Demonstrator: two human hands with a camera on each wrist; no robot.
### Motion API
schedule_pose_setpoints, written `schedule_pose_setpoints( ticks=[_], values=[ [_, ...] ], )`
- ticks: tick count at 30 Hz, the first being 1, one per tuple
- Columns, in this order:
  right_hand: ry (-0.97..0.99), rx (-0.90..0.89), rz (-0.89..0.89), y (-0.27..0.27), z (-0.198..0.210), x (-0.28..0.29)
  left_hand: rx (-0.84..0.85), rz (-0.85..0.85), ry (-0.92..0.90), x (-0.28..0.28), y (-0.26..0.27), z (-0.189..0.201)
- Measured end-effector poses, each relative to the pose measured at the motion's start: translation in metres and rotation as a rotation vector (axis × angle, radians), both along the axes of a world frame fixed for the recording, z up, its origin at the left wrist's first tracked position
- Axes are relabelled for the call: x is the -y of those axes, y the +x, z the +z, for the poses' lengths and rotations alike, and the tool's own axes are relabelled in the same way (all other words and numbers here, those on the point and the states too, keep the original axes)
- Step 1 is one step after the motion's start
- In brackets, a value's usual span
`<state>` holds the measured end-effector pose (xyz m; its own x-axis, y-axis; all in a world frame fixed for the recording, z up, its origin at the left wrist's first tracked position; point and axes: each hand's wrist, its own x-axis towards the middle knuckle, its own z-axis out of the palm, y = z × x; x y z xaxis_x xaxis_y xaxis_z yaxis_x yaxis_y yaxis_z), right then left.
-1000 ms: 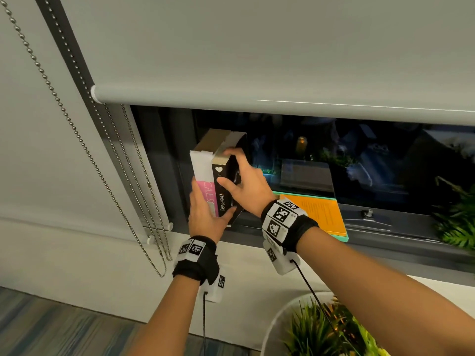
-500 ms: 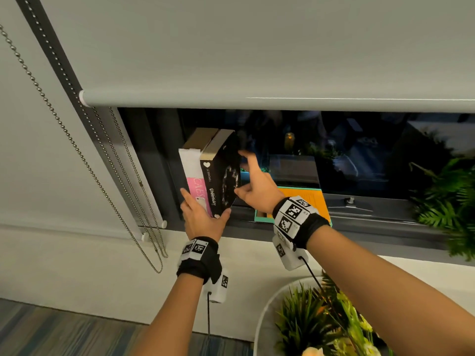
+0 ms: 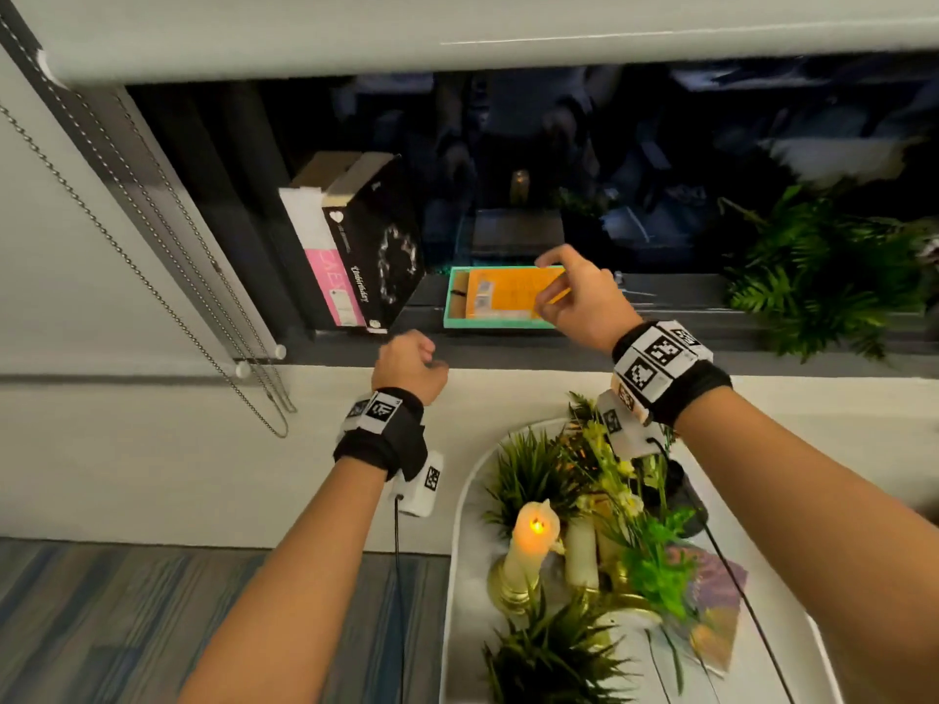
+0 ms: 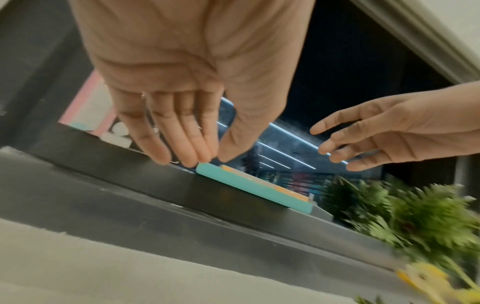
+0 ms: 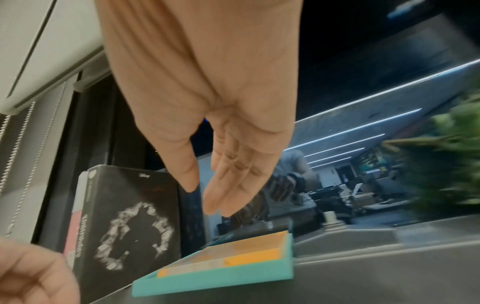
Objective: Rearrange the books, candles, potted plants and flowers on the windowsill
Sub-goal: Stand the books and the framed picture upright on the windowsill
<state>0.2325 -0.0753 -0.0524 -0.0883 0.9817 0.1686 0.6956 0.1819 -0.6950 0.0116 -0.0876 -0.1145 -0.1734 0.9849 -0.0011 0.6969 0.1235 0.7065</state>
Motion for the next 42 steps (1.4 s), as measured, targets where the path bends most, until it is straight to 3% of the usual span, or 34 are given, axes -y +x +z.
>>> schedule_pose_setpoints(
  ticks=[5, 8, 11, 13, 19, 22, 27, 34, 37, 38, 41, 42],
  values=[
    [-0.015, -0.002, -0.144, 0.081, -0.013, 0.047, -0.085, -0.405, 0.139, 0.026, 0.057, 0.010],
    [-0.046, -0.068, -0.345, 0.142, -0.037, 0.077, -0.132, -0.477, 0.195, 0.037, 0.088, 0.012],
    [-0.126, 0.067, -0.520, 0.184, -0.068, 0.107, -0.143, -0.528, 0.219, 0.043, 0.106, 0.013],
    [-0.238, 0.151, -0.544, 0.196, -0.094, 0.125, -0.157, -0.539, 0.220, 0.045, 0.112, 0.014],
    [-0.686, 0.392, -0.416, 0.185, -0.169, 0.156, -0.195, -0.535, 0.197, 0.045, 0.125, 0.010],
    [-0.896, 0.385, -0.280, 0.169, -0.197, 0.164, -0.204, -0.529, 0.190, 0.046, 0.123, 0.006],
    [-0.851, 0.685, -0.187, 0.161, -0.228, 0.174, -0.216, -0.469, 0.121, 0.047, 0.112, 0.002],
    [-0.917, 0.792, -0.178, 0.158, -0.222, 0.168, -0.221, -0.444, 0.106, 0.052, 0.102, -0.002],
    [-1.021, 0.706, -0.148, 0.152, -0.205, 0.168, -0.233, -0.431, 0.096, 0.053, 0.098, -0.003],
    [-1.040, 0.686, -0.123, 0.156, -0.212, 0.164, -0.235, -0.430, 0.092, 0.053, 0.097, -0.003],
    [-1.025, 0.676, -0.014, 0.197, -0.306, 0.135, -0.237, -0.444, 0.082, 0.052, 0.095, -0.002],
    [-1.030, 0.680, 0.020, 0.200, -0.310, 0.134, -0.235, -0.447, 0.081, 0.051, 0.095, -0.003]
  ],
)
